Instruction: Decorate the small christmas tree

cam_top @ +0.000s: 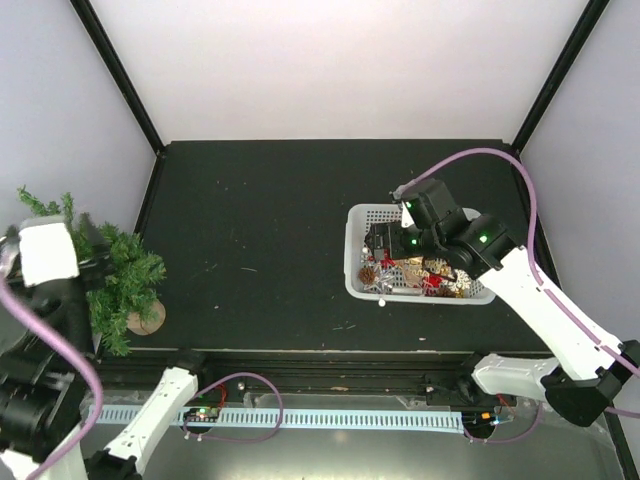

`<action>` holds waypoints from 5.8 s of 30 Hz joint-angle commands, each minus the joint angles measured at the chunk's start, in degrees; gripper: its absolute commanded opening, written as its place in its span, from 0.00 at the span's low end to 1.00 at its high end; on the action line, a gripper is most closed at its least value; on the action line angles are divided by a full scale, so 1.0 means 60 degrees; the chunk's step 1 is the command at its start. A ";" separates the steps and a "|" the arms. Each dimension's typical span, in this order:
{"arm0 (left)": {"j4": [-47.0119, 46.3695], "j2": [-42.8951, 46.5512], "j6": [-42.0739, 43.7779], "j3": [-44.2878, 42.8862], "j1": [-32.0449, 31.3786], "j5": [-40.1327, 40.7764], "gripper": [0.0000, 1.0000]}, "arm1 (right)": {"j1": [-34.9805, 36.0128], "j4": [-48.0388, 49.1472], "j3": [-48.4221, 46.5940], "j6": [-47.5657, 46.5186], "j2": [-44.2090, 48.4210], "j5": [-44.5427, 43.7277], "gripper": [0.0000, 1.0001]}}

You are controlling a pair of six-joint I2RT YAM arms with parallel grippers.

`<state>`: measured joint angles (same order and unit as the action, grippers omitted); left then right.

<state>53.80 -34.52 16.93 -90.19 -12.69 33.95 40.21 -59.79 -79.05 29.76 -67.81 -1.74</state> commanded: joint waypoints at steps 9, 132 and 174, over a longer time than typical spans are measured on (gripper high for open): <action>-0.3384 0.1344 0.1085 0.0431 0.0618 0.3994 0.91 | 0.0632 -0.0601 -0.0815 -0.0414 -0.1008 0.0821 0.92; -0.5877 -0.1845 -0.2290 0.3094 0.3547 0.2515 0.21 | 0.3975 0.1804 -0.0637 -0.0775 -0.1958 0.1866 0.88; -0.4830 -0.3142 -0.3543 0.0248 0.3305 -1.0750 0.02 | 0.3099 0.0973 0.1993 0.0396 0.1699 -0.0738 0.88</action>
<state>33.54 -52.64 -0.45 -84.95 7.81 -14.59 59.07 -52.25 -69.12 29.28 -61.01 -1.52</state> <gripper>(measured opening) 0.030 0.879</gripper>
